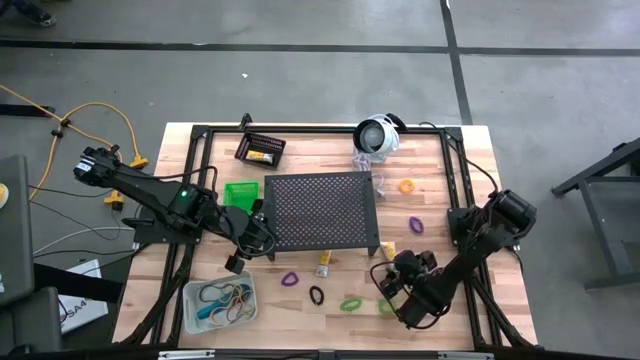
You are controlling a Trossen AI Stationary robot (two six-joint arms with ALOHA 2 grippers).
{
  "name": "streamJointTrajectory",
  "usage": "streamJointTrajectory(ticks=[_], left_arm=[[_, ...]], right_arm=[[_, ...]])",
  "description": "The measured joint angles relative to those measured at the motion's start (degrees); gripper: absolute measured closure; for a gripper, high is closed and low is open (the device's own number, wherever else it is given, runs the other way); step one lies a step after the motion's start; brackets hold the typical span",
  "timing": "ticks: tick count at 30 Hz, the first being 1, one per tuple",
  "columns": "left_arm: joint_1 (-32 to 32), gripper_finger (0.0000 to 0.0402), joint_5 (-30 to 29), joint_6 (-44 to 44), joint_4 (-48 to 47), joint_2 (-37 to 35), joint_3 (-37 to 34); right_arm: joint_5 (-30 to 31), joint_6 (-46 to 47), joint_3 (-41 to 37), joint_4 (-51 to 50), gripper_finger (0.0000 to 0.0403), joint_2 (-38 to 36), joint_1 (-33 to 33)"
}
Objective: Pick & Place Office Desk Supplies
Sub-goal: Put the right crayon box into the black bin
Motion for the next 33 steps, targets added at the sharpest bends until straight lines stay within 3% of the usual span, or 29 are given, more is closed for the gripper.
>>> streamJointTrajectory(ticks=[25, 33], left_arm=[[0.0, 0.0224, 0.0, 0.0, 0.3, 0.0, 0.0], [0.0, 0.0224, 0.0, 0.0, 0.4, 0.0, 0.0]], right_arm=[[-1.4, 0.2, 0.1, 0.6, 0.0157, 1.6, -2.1], [-1.6, 0.3, 0.1, 0.6, 0.0204, 1.6, -2.1]])
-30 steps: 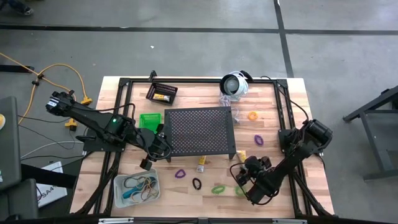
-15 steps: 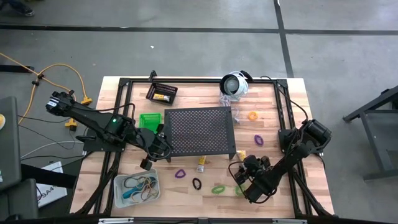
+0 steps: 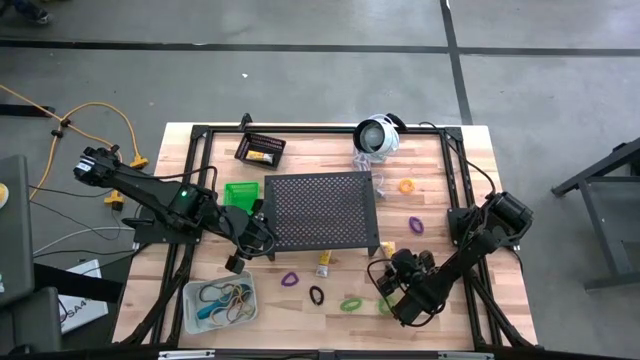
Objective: Pick & Place Office Desk Supplies
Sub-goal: Put the right crayon box into the black bin
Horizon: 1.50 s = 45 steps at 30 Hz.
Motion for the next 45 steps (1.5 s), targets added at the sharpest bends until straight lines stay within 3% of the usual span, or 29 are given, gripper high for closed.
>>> streamJointTrajectory(ticks=[15, 35, 45], left_arm=[[0.0, 0.0224, 0.0, 0.0, 0.0, 0.0, 0.0], [0.0, 0.0224, 0.0, 0.0, 0.0, 0.0, 0.0], [0.0, 0.0224, 0.0, 0.0, 0.0, 0.0, 0.0]], right_arm=[[-0.2, 1.0, 0.0, 0.1, 0.0264, 0.0, 0.0], [5.2, 10.7, -0.1, -8.4, 0.0267, -0.1, 0.4], [9.4, 11.7, -0.1, -15.8, 0.0267, -6.8, 0.4]])
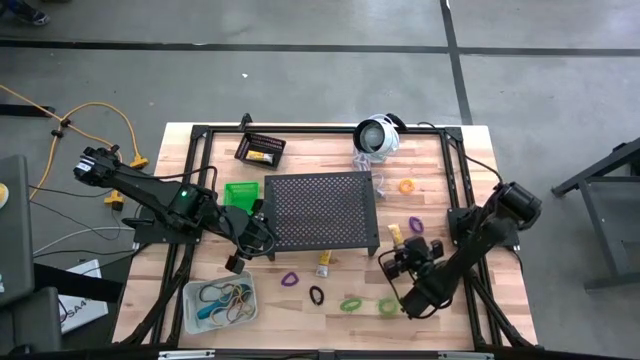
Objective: Pick & Place Office Desk Supplies
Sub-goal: Put the right crayon box into the black bin
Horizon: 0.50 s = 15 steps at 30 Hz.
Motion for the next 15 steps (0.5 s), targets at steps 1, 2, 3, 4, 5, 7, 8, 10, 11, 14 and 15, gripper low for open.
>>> streamJointTrajectory(ticks=[1, 2, 3, 4, 5, 7, 8, 10, 11, 14, 15], left_arm=[[0.0, 0.0224, 0.0, 0.0, 0.0, 0.0, 0.0], [0.0, 0.0224, 0.0, 0.0, 0.0, 0.0, 0.0], [0.0, 0.0224, 0.0, 0.0, 0.0, 0.0, 0.0], [0.0, 0.0224, 0.0, 0.0, 0.1, 0.0, 0.0], [0.0, 0.0224, 0.0, 0.0, 0.2, 0.0, 0.0], [0.0, 0.0224, 0.0, 0.0, 0.5, 0.0, 0.0], [0.0, 0.0224, 0.0, 0.0, 0.8, 0.0, 0.0], [0.0, 0.0224, 0.0, 0.0, 1.7, 0.0, 0.0], [0.0, 0.0224, 0.0, 0.0, 1.8, 0.0, 0.0], [0.0, 0.0224, 0.0, 0.0, 2.6, 0.0, 0.0], [0.0, 0.0224, 0.0, 0.0, 2.6, 0.0, 0.0]], right_arm=[[0.6, 0.0, 0.0, -0.5, 0.0267, -0.9, 0.0], [1.1, -0.2, 0.0, -0.9, 0.0267, -1.9, 0.0], [1.4, -0.5, 0.0, -1.4, 0.0267, -3.0, 0.0], [1.9, -0.9, 0.0, -1.9, 0.0267, -4.0, 0.0], [2.6, -1.7, 0.0, -2.5, 0.0267, -5.1, 0.0], [3.1, -2.6, 0.0, -3.5, 0.0267, -7.2, 0.0], [3.4, -3.2, 0.0, -4.0, 0.0267, -8.3, 0.0], [4.7, -4.2, 0.0, -4.9, 0.0267, -10.6, 0.0], [5.3, -4.9, 0.0, -5.2, 0.0267, -11.7, 0.0], [7.6, -7.5, 0.0, -5.3, 0.0267, -14.9, 0.0], [8.4, -8.4, 0.0, -5.3, 0.0267, -16.0, 0.0]])
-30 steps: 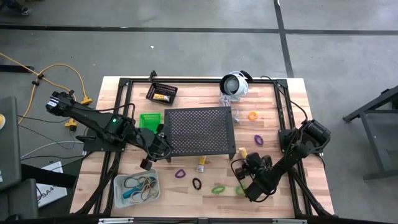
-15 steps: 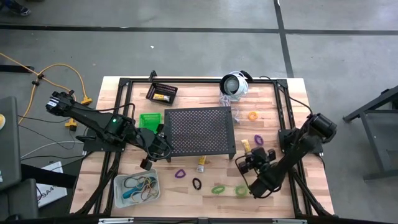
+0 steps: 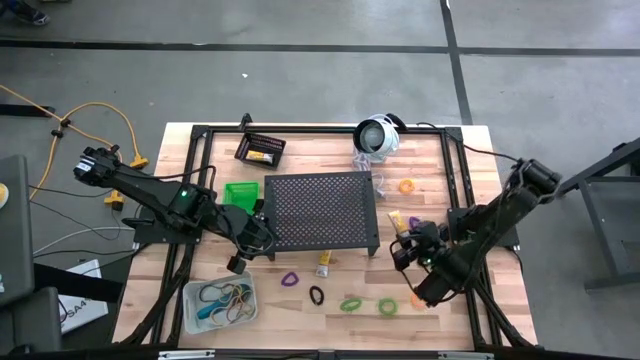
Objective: Pick & Place Office Desk Supplies
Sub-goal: Put the right crayon box into the black bin
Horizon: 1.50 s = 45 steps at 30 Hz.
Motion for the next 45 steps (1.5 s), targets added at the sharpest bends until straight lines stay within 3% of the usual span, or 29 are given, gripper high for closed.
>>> streamJointTrajectory(ticks=[8, 17, 21, 26, 35, 45], left_arm=[[0.0, 0.0224, 0.0, 0.0, 0.0, 0.0, 0.0], [0.0, 0.0224, 0.0, 0.0, 0.2, 0.0, 0.0], [0.0, 0.0224, 0.0, 0.0, 0.2, 0.0, 0.0], [0.0, 0.0224, 0.0, 0.0, 0.2, 0.0, 0.0], [0.0, 0.0224, 0.0, 0.0, 0.2, 0.0, 0.0], [0.0, 0.0224, 0.0, 0.0, 0.2, 0.0, 0.0]], right_arm=[[3.4, -12.6, 0.0, 6.5, 0.0267, -5.4, -2.0], [2.6, -41.2, 0.0, 32.4, 0.0267, -7.3, -6.3], [-1.4, -54.3, 0.0, 45.4, 0.0267, -7.3, -9.4], [-10.7, -64.1, 0.0, 54.6, 0.0267, -6.4, -14.8], [-21.3, -72.5, 0.0, 58.4, 0.0267, -5.7, -21.0], [-22.7, -75.7, 0.0, 58.7, 0.0267, -5.7, -21.5]])
